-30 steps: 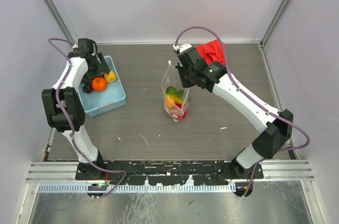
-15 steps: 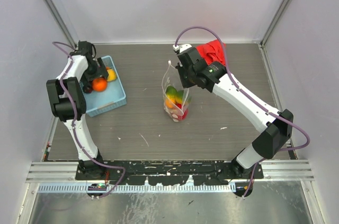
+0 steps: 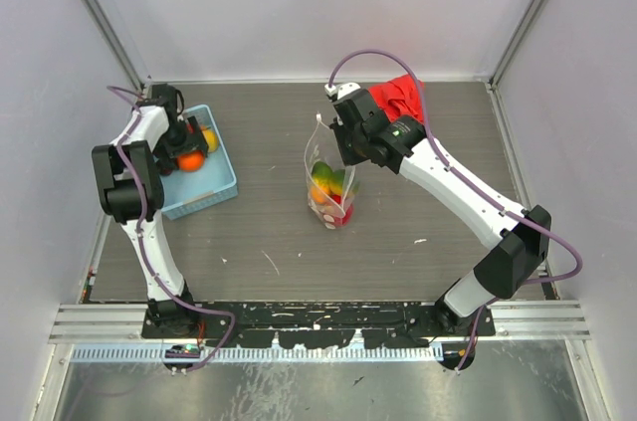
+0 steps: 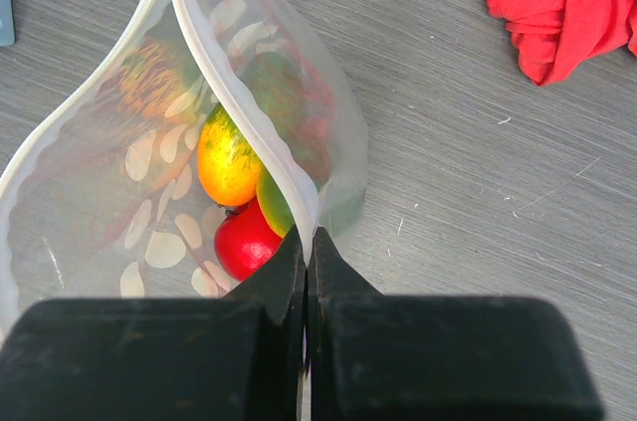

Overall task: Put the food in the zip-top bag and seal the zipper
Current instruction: Pick up the fake fruit from the bin.

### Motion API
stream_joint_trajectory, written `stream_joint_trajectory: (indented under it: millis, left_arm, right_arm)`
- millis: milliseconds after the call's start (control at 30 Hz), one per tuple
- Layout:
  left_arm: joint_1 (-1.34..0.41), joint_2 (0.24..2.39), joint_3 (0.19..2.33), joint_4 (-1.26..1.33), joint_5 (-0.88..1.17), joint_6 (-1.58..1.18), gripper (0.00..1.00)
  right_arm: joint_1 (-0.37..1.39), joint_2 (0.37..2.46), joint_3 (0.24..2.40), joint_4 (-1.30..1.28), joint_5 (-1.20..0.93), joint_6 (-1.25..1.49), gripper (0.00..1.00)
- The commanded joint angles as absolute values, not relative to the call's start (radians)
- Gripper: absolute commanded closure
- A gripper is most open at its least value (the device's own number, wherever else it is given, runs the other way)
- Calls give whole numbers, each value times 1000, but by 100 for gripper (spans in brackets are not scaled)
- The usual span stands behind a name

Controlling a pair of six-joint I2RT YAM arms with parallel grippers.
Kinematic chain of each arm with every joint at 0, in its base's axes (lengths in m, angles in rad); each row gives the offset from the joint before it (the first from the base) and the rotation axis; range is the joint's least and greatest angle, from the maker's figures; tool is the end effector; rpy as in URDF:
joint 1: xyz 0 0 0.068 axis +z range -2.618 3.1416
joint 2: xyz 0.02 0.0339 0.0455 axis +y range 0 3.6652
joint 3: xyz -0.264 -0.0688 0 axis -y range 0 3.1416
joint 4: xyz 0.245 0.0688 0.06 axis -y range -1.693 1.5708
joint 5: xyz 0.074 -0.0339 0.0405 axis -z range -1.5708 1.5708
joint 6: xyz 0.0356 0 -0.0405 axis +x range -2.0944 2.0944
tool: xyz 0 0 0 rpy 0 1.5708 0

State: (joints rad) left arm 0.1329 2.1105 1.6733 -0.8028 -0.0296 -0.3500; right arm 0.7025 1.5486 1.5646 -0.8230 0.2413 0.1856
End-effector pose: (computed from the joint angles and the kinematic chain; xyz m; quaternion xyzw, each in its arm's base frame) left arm 0.4346 0.0592 0.1870 -0.2382 0.9571 -0.0033 0.1652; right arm 0.2598 0.2088 0.3629 -0.1921 0.9021 0.0581 0.3821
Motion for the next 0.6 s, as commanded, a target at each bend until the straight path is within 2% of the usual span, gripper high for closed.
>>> stream_joint_trajectory:
  millis: [0,367,567]
  left_arm:
    - [138,2092,1710,-807,-6,-337,20]
    - [138,1942,1646,-805,42,-342,43]
    - [137,1812,1563,-778,141,-384,48]
  right_arm:
    - [696,1529,1570,-787,241,177,100]
    - [696,1526,1581,-790,230,180,100]
    - [696,1526,1588,-790,227,184,100]
